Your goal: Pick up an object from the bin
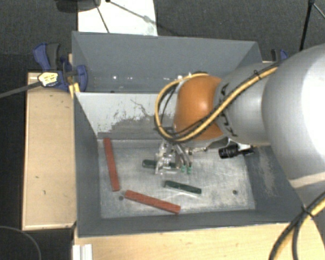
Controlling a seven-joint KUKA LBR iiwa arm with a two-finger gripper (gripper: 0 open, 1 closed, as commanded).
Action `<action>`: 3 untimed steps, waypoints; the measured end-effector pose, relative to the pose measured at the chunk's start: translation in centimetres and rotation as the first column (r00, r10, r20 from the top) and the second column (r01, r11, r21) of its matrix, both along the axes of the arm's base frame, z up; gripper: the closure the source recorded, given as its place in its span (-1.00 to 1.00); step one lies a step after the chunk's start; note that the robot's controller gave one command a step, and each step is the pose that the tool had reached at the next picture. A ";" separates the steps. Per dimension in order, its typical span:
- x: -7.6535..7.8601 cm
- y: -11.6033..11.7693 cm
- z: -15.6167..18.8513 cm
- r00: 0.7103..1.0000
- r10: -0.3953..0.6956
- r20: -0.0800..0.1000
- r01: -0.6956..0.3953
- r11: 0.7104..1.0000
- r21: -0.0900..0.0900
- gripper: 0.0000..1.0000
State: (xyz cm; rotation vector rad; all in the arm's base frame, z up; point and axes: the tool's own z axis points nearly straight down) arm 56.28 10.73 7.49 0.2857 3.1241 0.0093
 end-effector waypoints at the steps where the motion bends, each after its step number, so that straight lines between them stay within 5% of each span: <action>1: -0.1 0.0 0.2 1.000 0.000 -0.002 0.000 1.000 -0.001 1.00; 3: -0.2 -0.2 1.7 1.000 0.000 -0.006 0.000 1.000 -0.005 1.00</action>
Offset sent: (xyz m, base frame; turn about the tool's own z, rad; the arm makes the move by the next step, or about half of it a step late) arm -0.0001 -0.0002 0.0056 0.0000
